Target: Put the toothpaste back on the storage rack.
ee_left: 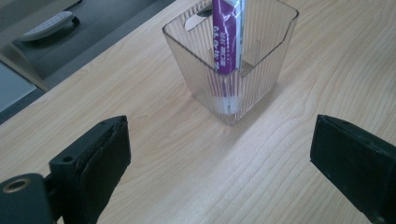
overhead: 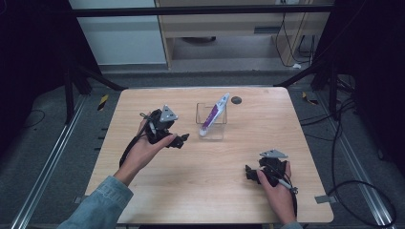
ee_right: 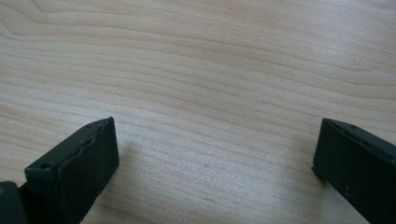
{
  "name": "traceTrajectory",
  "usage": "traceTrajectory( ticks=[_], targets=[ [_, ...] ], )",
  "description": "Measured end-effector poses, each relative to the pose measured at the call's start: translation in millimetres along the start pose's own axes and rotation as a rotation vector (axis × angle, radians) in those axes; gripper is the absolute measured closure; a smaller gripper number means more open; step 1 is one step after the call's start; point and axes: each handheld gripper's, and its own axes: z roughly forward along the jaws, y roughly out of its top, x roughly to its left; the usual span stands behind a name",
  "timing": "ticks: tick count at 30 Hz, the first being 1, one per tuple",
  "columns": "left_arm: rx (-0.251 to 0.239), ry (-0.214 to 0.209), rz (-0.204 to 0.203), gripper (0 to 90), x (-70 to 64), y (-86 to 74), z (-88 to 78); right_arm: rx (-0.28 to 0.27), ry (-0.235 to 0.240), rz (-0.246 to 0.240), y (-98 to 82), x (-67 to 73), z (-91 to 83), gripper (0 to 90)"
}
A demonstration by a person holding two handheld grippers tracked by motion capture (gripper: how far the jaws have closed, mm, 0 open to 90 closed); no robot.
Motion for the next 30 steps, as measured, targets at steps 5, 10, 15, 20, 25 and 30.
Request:
traceTrajectory(
  ticks=[5, 10, 15, 20, 25, 30],
  targets=[
    [0.003, 0.008, -0.014, 4.5, 6.3, -11.2, -5.9, -0.001, 0.0, 0.001, 0.0, 0.1, 0.0, 0.3],
    [0.001, 0.014, -0.038, 4.3, 12.2, -23.2, -9.9, 0.0, 0.0, 0.0, 0.0, 0.0, 0.0, 0.3],
    [0.007, 0.018, -0.066, 3.7, 17.4, -37.3, -10.6, -0.001, 0.0, 0.001, 0.0, 0.1, 0.0, 0.3],
    [0.022, 0.026, -0.078, 3.7, 24.1, -52.2, -10.2, 0.0, 0.0, 0.0, 0.0, 0.0, 0.0, 0.3],
    [0.046, 0.034, -0.101, 3.6, 32.3, -69.2, -6.2, 0.0, 0.0, 0.001, 0.0, 0.1, 0.0, 0.3],
    [0.069, 0.045, -0.134, 3.8, 40.3, -84.5, -2.8, -0.001, 0.0, 0.001, 0.0, 0.1, 0.0, 0.3]
  ],
)
